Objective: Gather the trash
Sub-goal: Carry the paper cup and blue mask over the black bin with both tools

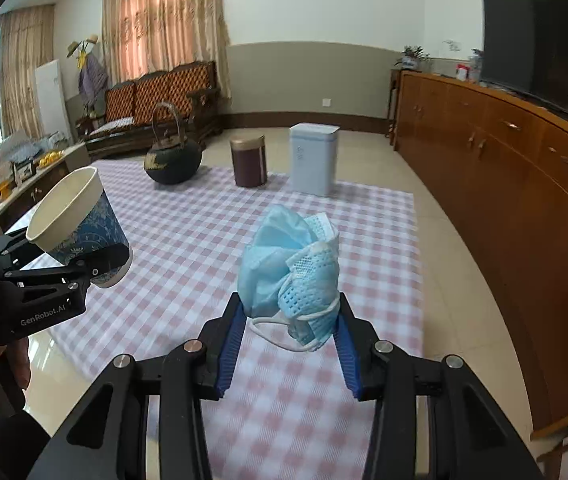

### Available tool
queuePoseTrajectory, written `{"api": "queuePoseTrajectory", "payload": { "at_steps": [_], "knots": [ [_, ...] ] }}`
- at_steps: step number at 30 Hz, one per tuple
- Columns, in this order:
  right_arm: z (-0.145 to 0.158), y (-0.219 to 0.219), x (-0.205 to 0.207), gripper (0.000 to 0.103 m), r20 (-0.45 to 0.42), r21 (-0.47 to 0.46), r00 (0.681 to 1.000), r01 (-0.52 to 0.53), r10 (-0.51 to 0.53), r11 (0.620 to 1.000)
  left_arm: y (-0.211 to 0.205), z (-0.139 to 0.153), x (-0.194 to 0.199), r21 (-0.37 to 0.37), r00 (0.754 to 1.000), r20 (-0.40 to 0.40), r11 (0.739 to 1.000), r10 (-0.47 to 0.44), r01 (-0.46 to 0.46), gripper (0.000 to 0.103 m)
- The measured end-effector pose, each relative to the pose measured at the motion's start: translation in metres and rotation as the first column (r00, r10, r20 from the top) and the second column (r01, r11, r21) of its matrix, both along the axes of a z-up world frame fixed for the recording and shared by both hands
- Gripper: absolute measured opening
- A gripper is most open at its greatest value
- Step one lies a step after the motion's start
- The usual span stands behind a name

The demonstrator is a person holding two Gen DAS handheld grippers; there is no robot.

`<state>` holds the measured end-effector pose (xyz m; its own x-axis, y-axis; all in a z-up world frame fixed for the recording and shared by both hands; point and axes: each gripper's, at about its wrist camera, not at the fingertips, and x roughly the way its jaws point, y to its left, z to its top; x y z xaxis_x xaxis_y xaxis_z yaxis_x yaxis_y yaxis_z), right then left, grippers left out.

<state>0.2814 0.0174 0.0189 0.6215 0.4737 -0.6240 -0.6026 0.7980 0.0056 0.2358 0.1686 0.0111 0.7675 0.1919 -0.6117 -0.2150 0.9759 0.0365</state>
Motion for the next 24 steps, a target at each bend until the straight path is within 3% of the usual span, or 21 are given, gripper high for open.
{"api": "queuePoseTrajectory", "payload": {
  "at_steps": [12,24],
  "knots": [
    [0.007,-0.1,-0.064,0.045,0.015,0.042,0.989,0.144,-0.145,0.989,-0.075,0.001,-0.027,0.012,0.989,0.017,0.989,-0.144,0.144,0.056],
    [-0.003,-0.196,-0.103,0.045,-0.009,0.041,0.949,0.316,-0.316,0.948,-0.158,-0.006,-0.023,0.01,0.946,0.014,0.946,-0.325,0.324,0.057]
  ]
}}
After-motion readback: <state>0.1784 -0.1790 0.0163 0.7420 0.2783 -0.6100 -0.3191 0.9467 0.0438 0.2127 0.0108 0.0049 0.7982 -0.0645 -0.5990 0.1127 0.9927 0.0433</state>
